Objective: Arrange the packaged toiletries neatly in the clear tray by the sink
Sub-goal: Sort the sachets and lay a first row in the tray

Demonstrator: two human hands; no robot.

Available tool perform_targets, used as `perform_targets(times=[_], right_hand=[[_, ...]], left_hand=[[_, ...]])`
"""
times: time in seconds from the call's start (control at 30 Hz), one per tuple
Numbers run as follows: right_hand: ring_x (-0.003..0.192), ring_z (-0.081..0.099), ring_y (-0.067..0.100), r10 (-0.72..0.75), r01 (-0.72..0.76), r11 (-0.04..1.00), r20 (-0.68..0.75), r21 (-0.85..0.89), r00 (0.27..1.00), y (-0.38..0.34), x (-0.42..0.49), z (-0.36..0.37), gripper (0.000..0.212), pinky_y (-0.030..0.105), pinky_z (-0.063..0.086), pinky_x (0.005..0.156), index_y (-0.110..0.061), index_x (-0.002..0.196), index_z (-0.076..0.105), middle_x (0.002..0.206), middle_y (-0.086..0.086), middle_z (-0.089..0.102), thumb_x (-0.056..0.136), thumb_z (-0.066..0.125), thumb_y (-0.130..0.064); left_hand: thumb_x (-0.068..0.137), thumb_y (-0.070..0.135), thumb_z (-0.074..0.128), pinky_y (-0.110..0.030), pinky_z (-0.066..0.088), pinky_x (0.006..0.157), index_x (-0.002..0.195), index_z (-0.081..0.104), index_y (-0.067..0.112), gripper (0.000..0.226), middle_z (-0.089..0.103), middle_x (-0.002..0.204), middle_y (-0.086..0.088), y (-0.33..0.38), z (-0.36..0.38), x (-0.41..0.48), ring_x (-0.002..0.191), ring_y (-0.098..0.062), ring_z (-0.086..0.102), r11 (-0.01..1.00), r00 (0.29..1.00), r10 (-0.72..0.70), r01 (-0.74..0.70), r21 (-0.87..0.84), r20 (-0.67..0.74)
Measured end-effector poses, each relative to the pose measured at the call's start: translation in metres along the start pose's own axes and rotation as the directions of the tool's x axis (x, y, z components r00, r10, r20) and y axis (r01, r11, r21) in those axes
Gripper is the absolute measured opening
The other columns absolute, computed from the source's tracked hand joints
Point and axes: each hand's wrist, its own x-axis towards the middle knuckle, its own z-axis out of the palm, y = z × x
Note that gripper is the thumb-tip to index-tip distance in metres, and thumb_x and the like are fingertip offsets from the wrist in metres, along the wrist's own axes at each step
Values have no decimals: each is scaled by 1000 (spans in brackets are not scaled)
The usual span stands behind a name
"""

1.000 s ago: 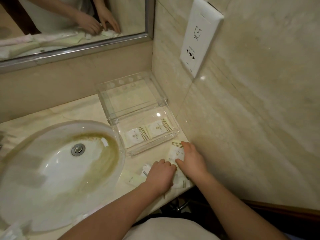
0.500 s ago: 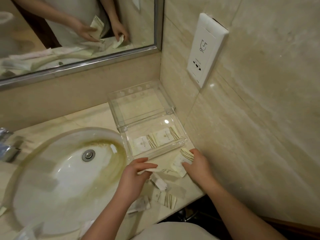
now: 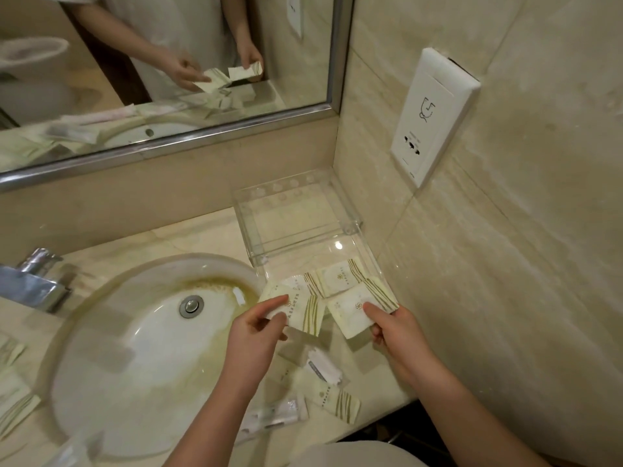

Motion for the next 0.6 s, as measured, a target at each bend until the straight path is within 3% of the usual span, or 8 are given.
perform_targets(times=[0.07,0.13,0.27,0.4,0.47,0.6], right_hand=[[54,40,12,38,-37,999,-22,36,999,-1,6,0,22,33,33,60,-13,87,68,58,-2,46,82,71,-34],[51,38,11,72,-67,994,-57,88,996,-2,12,3,25,31,31,56,-10,96,65,57,-1,44,85,69,-33],[50,38,9,119,-103,977,-81,185,990,-9,21,9,22,27,31,52,-4,102,66,58,-1,46,92,65,-24],[50,40,9,169,-154,972,-73,178,983,-17,31,13,20,25,34,51,-3,102,69,54,-4,48,93,64,-20],[50,41,9,180,-166,973,-76,162,981,-21,39,16,18,24,36,50,-3,102,69,55,-3,48,92,63,-18],[49,42,11,205,-196,977,-118,83,972,-30,59,25,12,23,39,47,-9,80,61,56,-1,47,89,61,-17]], left_hand=[[89,7,60,-27,51,66,100,73,31,29,72,83,5,-1,7,11,59,-11,66,1000,996,-18,19,18,-87],[89,4,60,-36,55,65,105,73,24,28,73,77,2,-3,19,28,63,-20,70,992,985,-109,100,-73,-135],[90,2,55,-29,54,55,109,67,19,28,70,58,-8,-2,48,65,52,-17,67,961,964,-232,207,-182,-131],[91,-7,44,-31,58,63,115,65,5,34,68,66,-12,1,67,97,55,-19,65,883,915,-375,304,-357,-149],[89,-12,36,-28,57,61,117,63,4,42,68,68,-15,2,69,111,57,-21,65,857,891,-422,333,-394,-165],[87,-15,26,-23,53,52,120,60,5,51,67,72,-19,4,67,128,55,-21,64,807,845,-499,371,-460,-194]])
